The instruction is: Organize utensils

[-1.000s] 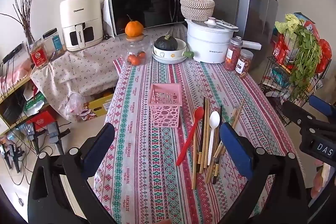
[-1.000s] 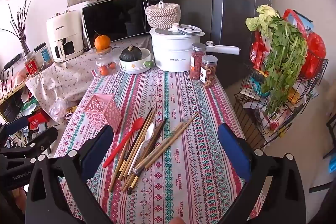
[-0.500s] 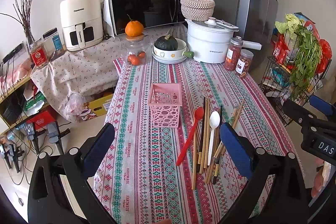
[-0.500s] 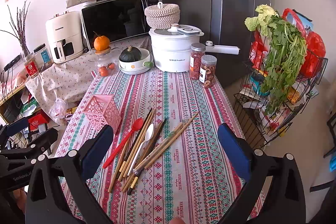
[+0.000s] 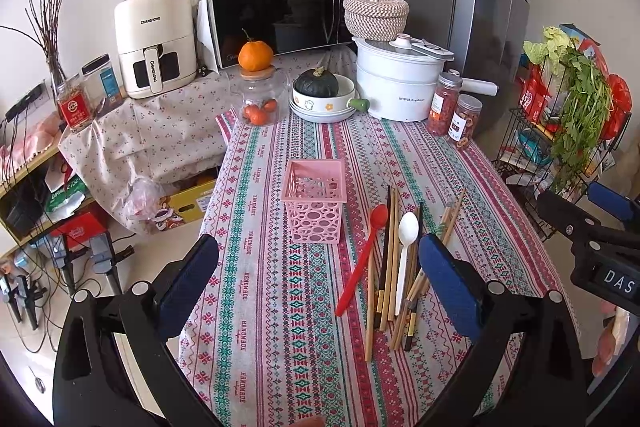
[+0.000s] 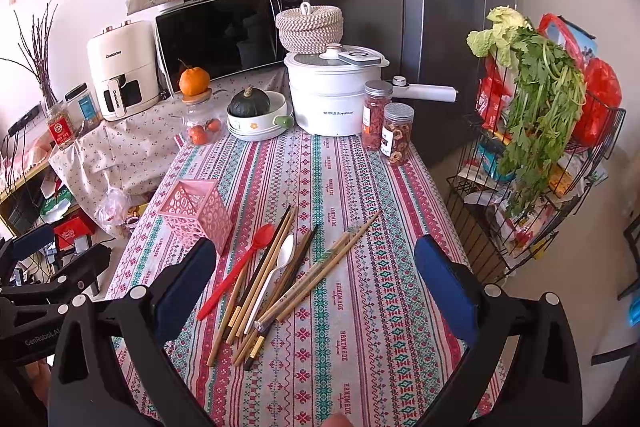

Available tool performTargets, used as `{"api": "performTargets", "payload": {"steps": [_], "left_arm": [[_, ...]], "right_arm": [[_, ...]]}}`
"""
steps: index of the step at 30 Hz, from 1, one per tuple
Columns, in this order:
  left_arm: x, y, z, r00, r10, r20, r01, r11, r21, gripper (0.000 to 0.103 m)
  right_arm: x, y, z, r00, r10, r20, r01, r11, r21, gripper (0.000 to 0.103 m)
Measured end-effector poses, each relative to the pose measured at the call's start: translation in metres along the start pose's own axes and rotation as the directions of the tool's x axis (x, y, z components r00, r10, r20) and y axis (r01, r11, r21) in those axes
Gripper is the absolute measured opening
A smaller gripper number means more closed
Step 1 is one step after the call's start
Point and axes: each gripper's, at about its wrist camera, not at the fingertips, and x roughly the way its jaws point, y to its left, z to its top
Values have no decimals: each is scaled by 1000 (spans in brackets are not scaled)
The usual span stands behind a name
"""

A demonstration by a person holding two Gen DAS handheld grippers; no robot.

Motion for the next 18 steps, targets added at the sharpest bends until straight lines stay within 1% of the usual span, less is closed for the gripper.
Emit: {"api": "performTargets", "payload": {"steps": [18], "left_arm": [[-2, -2, 0, 1000, 1, 7, -1, 1000, 0, 96]], "right_arm": [[1, 0, -1, 1000, -1, -3, 1, 1000, 2, 97]]}}
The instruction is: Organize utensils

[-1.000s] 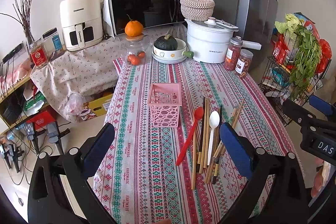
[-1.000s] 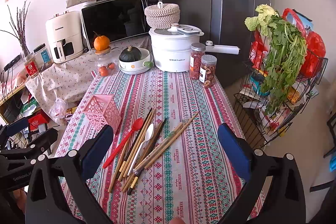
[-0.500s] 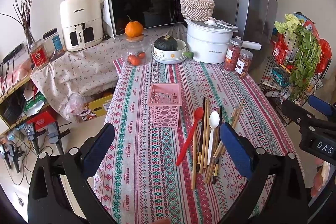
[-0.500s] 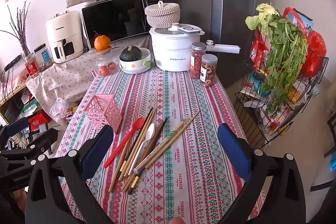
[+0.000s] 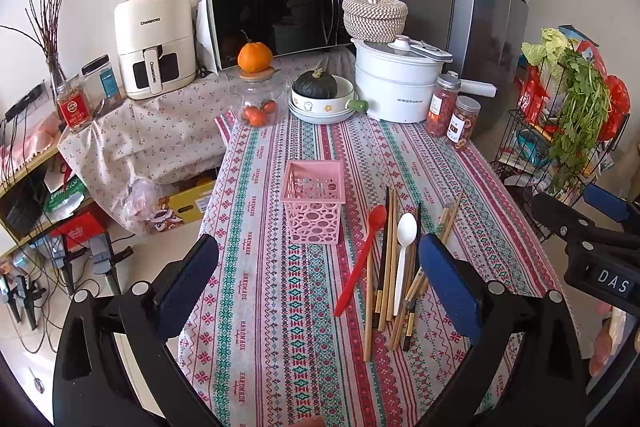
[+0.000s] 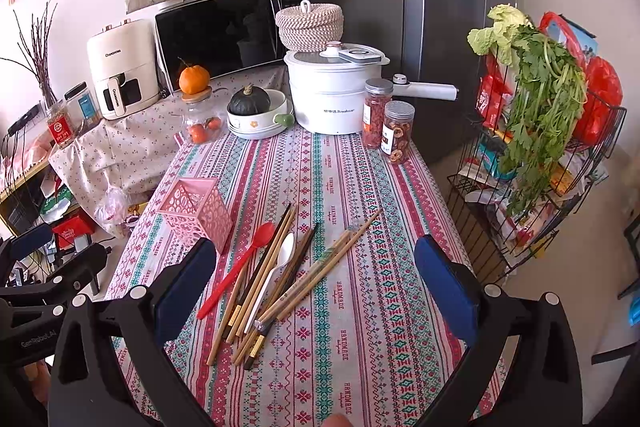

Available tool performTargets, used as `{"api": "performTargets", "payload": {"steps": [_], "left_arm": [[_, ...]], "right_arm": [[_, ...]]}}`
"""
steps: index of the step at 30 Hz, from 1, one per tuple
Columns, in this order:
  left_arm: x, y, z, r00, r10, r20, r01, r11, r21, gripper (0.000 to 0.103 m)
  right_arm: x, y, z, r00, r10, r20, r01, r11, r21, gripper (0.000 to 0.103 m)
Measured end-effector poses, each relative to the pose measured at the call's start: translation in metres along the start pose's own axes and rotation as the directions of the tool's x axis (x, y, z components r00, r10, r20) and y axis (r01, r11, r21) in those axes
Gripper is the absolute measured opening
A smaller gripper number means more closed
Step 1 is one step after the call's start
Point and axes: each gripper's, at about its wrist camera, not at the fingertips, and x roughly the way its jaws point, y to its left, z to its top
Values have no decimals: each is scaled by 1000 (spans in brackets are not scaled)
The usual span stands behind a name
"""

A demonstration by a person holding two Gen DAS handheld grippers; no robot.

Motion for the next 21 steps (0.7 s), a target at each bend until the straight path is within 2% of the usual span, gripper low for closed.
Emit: {"api": "performTargets", "payload": {"steps": [21], "left_arm": [[-1, 0, 0, 1000, 1, 2, -1, 1000, 0, 96]], "right_arm": [[1, 0, 0, 1000, 2, -4, -2, 1000, -1, 97]]}}
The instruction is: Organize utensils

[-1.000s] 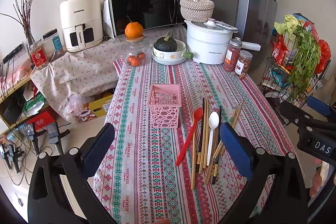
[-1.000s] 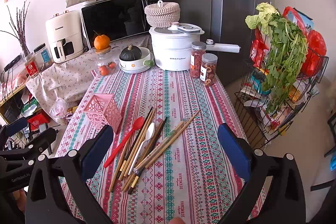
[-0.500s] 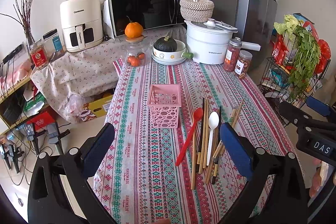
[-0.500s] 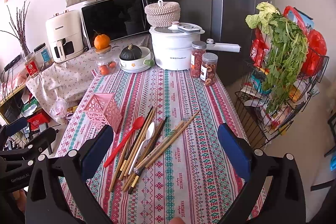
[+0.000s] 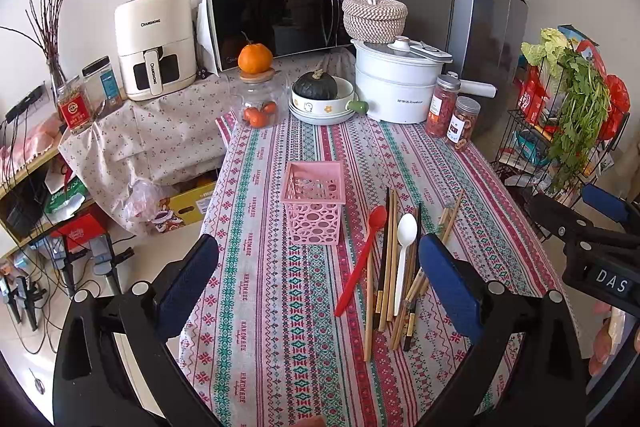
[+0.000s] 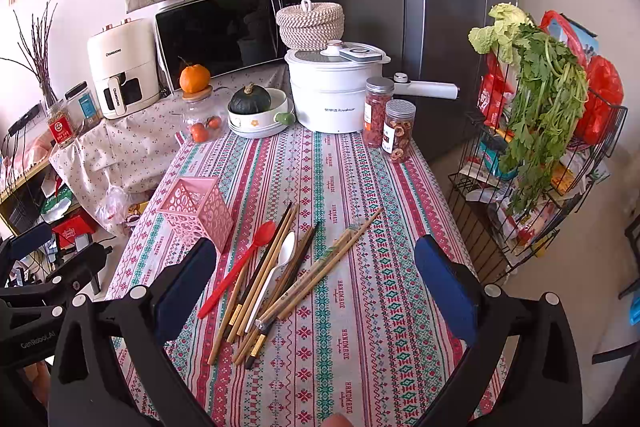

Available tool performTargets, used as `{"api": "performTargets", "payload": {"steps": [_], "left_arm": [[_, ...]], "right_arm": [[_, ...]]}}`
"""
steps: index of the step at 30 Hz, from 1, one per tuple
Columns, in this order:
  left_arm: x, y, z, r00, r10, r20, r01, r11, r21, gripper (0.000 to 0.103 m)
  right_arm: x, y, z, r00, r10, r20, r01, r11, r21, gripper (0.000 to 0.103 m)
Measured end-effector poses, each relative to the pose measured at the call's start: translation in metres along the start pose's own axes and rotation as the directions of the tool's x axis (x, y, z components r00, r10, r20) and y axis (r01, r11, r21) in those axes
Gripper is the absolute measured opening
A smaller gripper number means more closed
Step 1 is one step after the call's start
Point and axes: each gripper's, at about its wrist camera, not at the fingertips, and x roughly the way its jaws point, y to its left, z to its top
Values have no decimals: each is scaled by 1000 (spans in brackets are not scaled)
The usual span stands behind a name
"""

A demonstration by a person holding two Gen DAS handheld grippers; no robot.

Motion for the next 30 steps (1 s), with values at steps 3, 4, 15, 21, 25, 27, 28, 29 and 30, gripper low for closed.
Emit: {"api": "performTargets", "payload": {"steps": [3, 4, 15, 21, 25, 27, 28, 29, 30], "left_arm": [[0, 0, 0, 1000, 0, 0, 0, 1000, 0, 96], [0, 0, 0, 1000, 1, 0, -1, 1000, 1, 96], [5, -4, 7, 998, 37, 47, -40, 997, 64, 96], [35, -7, 24, 995, -61, -78, 69, 992, 102, 96], [62, -17, 40, 980, -107, -170, 128, 985, 119, 96], [74, -26, 48, 967, -144, -209, 174, 975, 135, 96], [80, -32, 51, 961, -159, -224, 195, 970, 146, 96], [86, -38, 54, 956, -170, -238, 211, 964, 162, 96], [93, -45, 57, 953, -170, -252, 219, 959, 180, 96]], "right_arm": [[0, 0, 0, 1000, 0, -1, 0, 1000, 1, 97], [0, 0, 0, 1000, 0, 0, 0, 1000, 1, 97], [13, 0, -3, 999, -29, -23, 28, 999, -38, 97], [39, -23, 5, 993, -52, -105, 53, 999, 7, 97], [57, -43, 14, 983, -44, -179, 56, 997, 61, 97], [67, -50, 21, 975, -47, -216, 64, 995, 73, 97], [73, -52, 24, 971, -47, -236, 67, 995, 75, 97], [79, -55, 28, 964, -48, -260, 71, 994, 79, 97], [87, -59, 31, 958, -46, -283, 73, 994, 86, 97]]}}
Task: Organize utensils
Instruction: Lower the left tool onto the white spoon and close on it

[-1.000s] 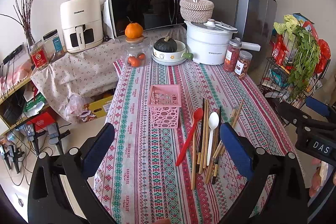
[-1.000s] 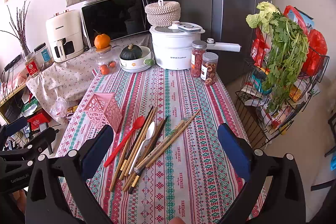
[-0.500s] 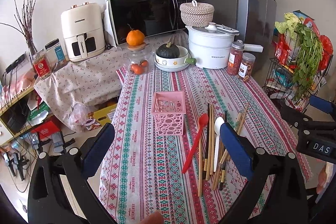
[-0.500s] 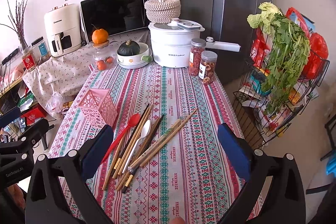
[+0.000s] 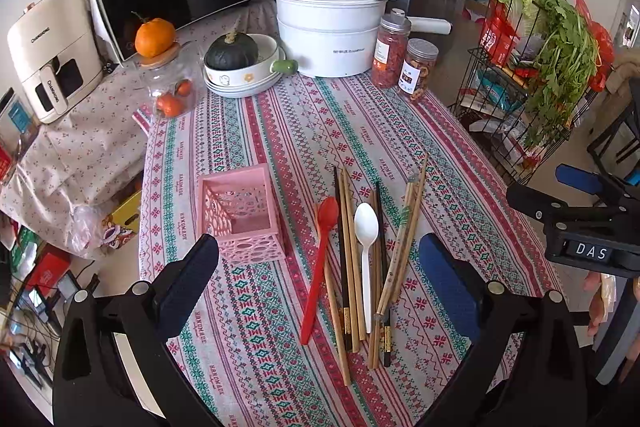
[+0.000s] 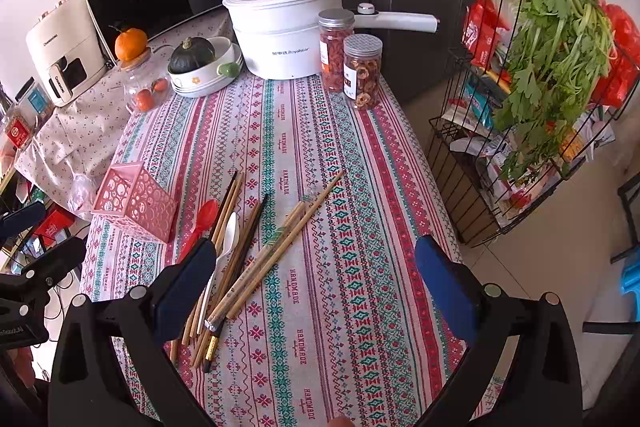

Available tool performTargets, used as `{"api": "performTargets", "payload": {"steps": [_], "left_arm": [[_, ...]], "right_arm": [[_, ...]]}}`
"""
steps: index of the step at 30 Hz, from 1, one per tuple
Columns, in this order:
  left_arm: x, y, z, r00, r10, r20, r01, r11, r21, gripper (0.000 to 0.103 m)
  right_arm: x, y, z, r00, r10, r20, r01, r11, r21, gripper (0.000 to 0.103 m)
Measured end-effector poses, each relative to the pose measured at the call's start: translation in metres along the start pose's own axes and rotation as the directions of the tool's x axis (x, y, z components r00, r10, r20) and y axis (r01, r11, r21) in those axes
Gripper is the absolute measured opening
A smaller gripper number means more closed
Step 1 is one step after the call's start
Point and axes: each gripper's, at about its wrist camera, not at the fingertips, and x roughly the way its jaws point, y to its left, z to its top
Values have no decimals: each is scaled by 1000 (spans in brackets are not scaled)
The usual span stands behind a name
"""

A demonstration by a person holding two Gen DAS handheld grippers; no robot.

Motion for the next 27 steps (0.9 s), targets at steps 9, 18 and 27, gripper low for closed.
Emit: {"api": "performTargets", "payload": {"steps": [9, 18, 27], "left_arm": [[106, -24, 18, 951, -133, -278, 139, 990, 4, 59], [177, -39, 14, 907, -139, -397, 135, 990, -38, 31], [196, -43, 16, 909, -110, -402, 96, 994, -56, 6]], "right_arm": [[64, -48, 10, 989, 21, -146, 1, 989, 150, 97], [78, -57, 23, 988, 39, -147, -15, 988, 156, 97], [82, -63, 23, 988, 32, -154, -9, 989, 150, 97]]}}
